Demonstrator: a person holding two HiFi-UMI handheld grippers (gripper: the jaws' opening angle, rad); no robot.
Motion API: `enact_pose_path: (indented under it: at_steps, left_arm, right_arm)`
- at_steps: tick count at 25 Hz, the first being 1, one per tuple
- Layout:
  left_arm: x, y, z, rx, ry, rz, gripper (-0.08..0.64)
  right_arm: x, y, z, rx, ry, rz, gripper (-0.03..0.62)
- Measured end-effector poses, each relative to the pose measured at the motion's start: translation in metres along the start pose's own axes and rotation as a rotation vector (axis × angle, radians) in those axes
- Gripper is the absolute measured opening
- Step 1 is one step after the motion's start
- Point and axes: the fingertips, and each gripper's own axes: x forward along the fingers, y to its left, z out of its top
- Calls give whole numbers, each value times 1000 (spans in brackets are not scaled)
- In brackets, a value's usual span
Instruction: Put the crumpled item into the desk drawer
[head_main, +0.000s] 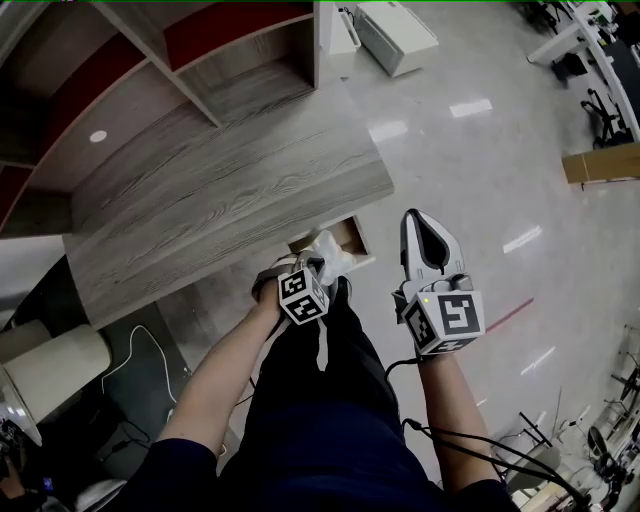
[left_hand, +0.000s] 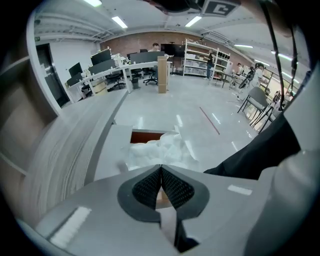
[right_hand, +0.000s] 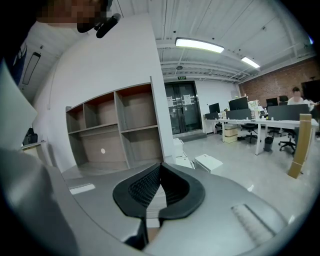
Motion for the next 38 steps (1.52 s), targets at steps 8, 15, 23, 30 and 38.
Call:
enact_pose_path:
  at_steps: [8,15,23,30,38]
  left_arm:
    - [27,1,-5,55,57,-13,6]
    - [24,4,0,-27,13,-4,17]
    - [-30,40,47,-167,-185,90,15]
    - [-136,130,55,-389,-370,337,15]
    - [-299,206,12,-761,-646,625,15]
  right_arm:
    - [-6,-8,-12,7,14,-18,6]
    - [-2,-9,-26,19,32,-17,6]
    - [11,11,-8,-15,14,39,6]
    - [20,34,29,-68,-29,81,6]
    - [39,70,65,-94,-84,145,6]
